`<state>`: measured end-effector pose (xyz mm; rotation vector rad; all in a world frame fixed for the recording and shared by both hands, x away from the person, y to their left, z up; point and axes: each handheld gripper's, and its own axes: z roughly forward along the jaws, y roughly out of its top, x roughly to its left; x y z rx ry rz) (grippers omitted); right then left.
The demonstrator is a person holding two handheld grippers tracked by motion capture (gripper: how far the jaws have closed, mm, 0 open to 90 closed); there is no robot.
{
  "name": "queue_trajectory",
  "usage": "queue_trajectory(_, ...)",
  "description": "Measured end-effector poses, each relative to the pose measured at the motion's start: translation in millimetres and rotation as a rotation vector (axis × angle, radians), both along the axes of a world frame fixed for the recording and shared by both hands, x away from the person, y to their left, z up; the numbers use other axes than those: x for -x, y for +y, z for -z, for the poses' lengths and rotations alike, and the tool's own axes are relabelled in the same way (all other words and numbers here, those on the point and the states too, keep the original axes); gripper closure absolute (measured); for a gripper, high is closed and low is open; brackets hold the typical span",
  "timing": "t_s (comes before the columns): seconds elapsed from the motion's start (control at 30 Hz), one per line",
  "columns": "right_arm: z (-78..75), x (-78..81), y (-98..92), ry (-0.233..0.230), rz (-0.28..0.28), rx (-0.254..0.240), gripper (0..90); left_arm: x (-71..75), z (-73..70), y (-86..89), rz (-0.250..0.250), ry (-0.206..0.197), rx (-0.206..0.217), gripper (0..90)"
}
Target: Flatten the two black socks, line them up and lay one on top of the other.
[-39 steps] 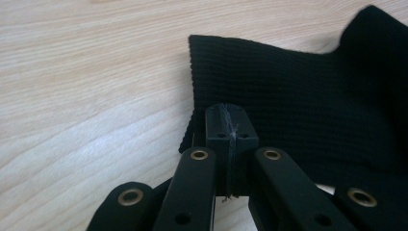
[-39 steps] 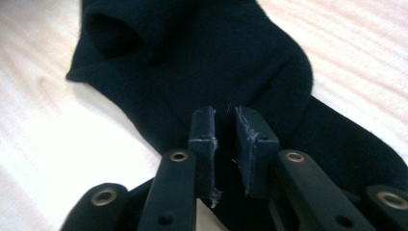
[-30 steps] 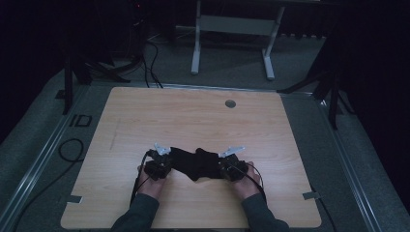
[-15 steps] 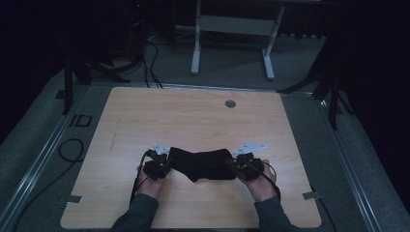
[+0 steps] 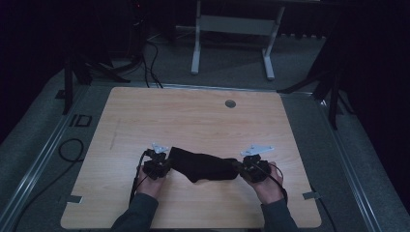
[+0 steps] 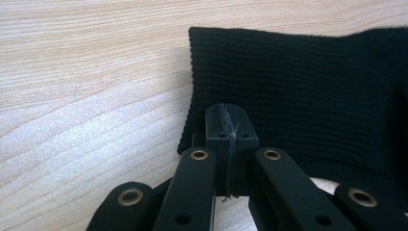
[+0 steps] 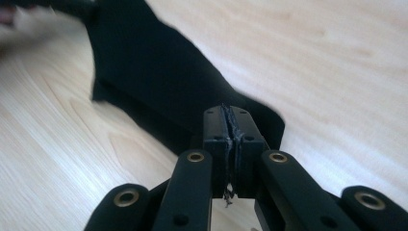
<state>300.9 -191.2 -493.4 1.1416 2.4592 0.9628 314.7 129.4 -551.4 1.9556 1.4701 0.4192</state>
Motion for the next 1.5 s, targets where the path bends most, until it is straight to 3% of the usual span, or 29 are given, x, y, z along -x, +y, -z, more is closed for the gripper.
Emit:
queue_trajectory(0.2,28.4,2.2,-0.6,0.066,-0.018,0.033,86.9,-0.6,-0.2,0.0,0.004,0.0,-0.001,90.0)
queue_trajectory(0.37,43.1,1.1,0.2,0.085,-0.03,0.071,85.5,-0.7,-0.2,0.0,0.009,-0.001,-0.002,89.9)
queue_trajectory(0.57,31.7,-0.4,-5.3,0.041,0.0,0.019,80.6,-0.6,-0.1,0.3,0.016,-0.001,-0.001,89.4)
queue_trajectory(0.77,28.9,-15.1,-4.9,0.011,0.054,0.027,75.8,-0.6,0.1,0.0,0.019,-0.004,-0.003,89.4)
queue_trajectory(0.93,46.1,-34.3,2.1,0.055,0.068,0.067,72.4,-0.6,0.5,0.1,0.03,-0.007,-0.009,89.4)
queue_trajectory(0.97,49.3,-38.6,4.7,0.065,0.064,0.075,79.8,-0.7,0.6,0.2,0.032,-0.008,-0.008,89.5)
queue_trajectory(1.03,44.2,-37.6,6.4,0.052,0.058,0.077,86.3,-0.7,0.7,0.5,0.038,-0.01,-0.01,89.5)
queue_trajectory(1.1,39.9,-36.4,6.6,0.033,0.058,0.076,86.9,-0.7,0.8,0.6,0.039,-0.011,-0.01,89.5)
queue_trajectory(1.2,20.6,-34.9,2.4,-0.023,0.078,0.049,87.3,-0.6,0.9,0.7,0.042,-0.012,-0.01,89.6)
queue_trajectory(1.3,14.0,-39.5,-0.5,-0.031,0.088,0.042,87.3,-0.6,0.9,0.8,0.044,-0.013,-0.011,89.6)
queue_trajectory(1.5,39.9,-51.1,0.9,0.035,0.087,0.091,83.2,-0.6,1.0,1.3,0.048,-0.012,-0.005,89.1)
